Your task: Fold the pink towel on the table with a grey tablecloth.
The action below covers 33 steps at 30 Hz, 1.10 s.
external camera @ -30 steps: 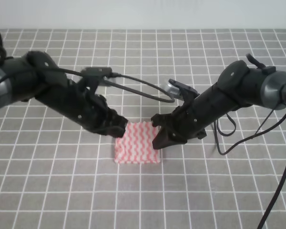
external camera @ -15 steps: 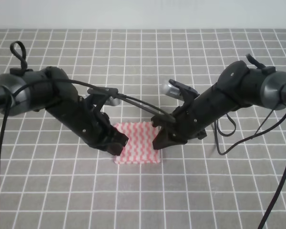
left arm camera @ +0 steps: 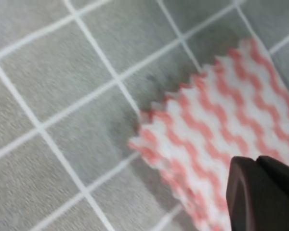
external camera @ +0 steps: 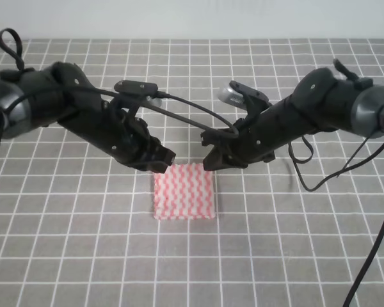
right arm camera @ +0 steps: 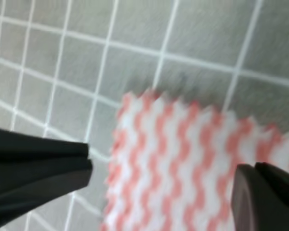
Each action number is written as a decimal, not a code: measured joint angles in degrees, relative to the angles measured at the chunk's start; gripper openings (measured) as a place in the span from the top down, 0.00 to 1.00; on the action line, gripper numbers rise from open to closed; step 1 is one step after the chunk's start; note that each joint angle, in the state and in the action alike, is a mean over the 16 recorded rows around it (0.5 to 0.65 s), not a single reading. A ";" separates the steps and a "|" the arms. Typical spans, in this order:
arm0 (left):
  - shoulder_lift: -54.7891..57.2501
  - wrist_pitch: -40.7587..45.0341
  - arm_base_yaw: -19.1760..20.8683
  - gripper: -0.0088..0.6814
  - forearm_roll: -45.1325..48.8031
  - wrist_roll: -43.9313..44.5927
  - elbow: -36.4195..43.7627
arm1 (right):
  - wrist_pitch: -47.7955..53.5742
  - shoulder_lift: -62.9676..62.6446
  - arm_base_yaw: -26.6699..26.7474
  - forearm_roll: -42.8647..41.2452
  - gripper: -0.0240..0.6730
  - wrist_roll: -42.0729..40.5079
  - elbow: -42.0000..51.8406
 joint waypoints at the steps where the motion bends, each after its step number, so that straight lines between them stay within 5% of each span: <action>1: 0.09 -0.45 0.00 0.99 -0.06 0.00 -0.07 | -0.49 0.26 0.00 0.05 0.99 0.01 -0.09; 19: -0.93 -4.93 0.01 0.99 0.64 0.10 0.23 | -1.34 0.86 0.00 -0.87 0.99 -0.08 -0.30; 33: -27.64 -20.06 0.01 0.99 1.44 -0.91 16.28 | -1.43 -12.86 0.08 -6.69 0.99 -0.42 5.95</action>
